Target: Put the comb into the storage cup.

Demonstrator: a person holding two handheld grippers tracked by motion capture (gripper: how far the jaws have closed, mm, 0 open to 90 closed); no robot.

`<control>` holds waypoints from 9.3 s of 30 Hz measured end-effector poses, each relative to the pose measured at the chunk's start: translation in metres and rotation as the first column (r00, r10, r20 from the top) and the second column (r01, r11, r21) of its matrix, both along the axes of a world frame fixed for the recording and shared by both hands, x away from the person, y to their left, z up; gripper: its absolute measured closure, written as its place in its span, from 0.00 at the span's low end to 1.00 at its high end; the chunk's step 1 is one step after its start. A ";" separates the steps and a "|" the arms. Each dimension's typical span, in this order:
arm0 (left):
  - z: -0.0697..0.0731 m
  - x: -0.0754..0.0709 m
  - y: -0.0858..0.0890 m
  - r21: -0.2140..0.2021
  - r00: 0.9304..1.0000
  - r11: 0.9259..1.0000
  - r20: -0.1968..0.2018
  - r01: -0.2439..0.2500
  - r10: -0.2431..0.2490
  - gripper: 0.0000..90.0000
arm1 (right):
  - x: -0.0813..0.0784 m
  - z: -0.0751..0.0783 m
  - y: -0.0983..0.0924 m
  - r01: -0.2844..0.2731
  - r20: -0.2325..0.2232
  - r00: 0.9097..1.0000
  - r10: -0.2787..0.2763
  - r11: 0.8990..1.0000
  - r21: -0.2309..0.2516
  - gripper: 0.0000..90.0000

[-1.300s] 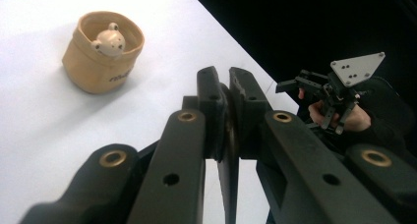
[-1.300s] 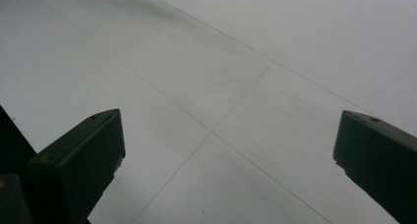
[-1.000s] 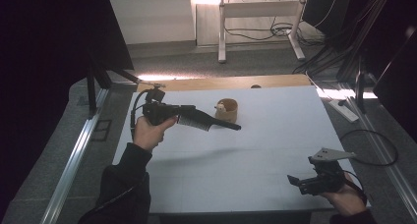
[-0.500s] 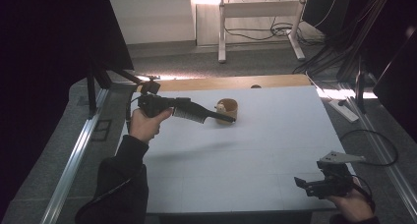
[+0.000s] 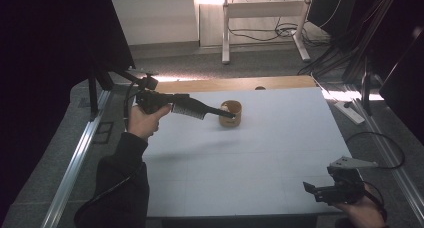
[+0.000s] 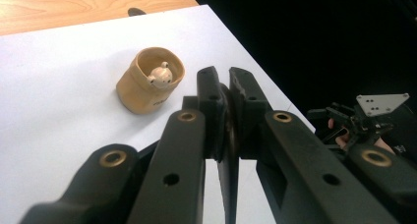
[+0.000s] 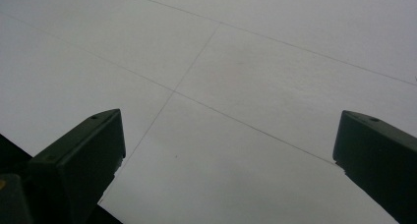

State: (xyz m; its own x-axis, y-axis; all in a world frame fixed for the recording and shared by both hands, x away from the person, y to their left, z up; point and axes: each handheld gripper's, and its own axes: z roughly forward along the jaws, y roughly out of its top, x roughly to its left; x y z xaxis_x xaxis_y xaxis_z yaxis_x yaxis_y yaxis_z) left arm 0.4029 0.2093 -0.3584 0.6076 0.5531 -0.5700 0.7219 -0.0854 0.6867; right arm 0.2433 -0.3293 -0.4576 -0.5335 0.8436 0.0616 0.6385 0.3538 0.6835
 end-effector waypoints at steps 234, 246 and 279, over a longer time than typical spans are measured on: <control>-0.055 0.034 -0.056 0.306 0.934 0.943 0.357 -0.131 0.013 0.00 | -0.005 0.001 -0.002 -0.051 -0.020 0.998 0.051 0.999 0.020 0.00; -0.060 0.021 -0.052 0.292 0.935 0.947 0.354 -0.131 0.020 0.00 | -0.005 0.001 -0.001 -0.052 -0.018 0.998 0.052 0.999 0.016 0.00; -0.088 -0.007 -0.045 0.294 0.950 0.949 0.313 -0.116 0.019 0.00 | -0.004 0.001 0.000 -0.056 -0.021 0.998 0.056 0.998 0.010 0.00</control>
